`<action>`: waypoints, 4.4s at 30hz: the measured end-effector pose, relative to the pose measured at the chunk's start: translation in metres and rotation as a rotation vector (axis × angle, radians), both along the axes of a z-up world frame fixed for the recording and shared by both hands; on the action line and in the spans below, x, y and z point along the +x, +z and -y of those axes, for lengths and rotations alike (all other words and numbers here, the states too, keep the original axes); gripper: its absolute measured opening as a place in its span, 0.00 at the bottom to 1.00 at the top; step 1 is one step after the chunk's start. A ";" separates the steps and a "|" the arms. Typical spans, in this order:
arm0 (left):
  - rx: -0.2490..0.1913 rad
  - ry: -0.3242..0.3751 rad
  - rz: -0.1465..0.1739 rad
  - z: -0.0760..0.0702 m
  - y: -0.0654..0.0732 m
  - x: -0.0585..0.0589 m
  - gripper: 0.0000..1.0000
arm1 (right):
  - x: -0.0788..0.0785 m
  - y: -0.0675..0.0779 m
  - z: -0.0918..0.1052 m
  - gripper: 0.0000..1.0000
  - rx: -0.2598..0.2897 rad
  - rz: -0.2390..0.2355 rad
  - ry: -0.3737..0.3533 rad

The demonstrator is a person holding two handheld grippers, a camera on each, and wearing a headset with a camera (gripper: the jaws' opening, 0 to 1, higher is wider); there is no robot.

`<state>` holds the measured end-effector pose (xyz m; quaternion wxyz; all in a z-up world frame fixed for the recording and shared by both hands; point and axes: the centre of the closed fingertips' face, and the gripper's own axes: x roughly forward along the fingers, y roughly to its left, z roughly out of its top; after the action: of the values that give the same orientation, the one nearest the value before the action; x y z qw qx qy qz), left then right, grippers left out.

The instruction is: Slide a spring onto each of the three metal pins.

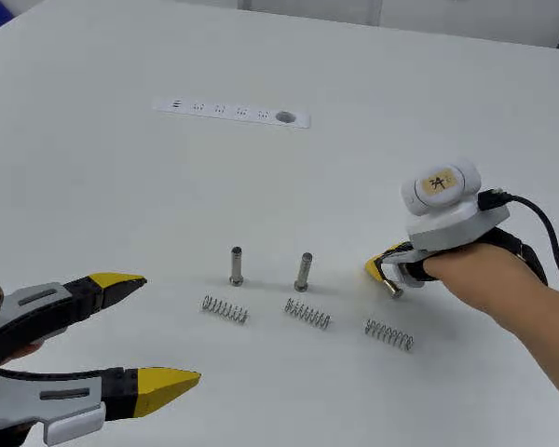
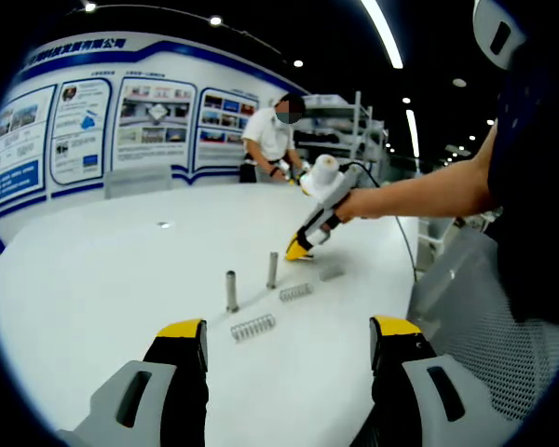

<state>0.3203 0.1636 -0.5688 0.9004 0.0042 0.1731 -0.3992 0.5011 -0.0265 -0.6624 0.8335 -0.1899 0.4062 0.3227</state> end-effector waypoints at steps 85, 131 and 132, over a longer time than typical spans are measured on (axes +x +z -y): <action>0.002 -0.021 0.023 0.005 0.010 -0.001 0.71 | -0.044 0.055 0.008 0.11 0.172 0.143 -0.015; 0.020 -0.044 0.008 0.009 0.009 -0.003 0.69 | -0.110 0.005 0.022 0.14 0.060 -0.050 0.316; 0.020 -0.043 0.007 0.009 0.009 -0.003 0.69 | -0.110 0.005 0.022 0.14 0.055 -0.056 0.322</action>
<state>0.3176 0.1546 -0.5596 0.8921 0.0184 0.1736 -0.4168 0.3910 -0.0482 -0.6578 0.7644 -0.2206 0.3845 0.4681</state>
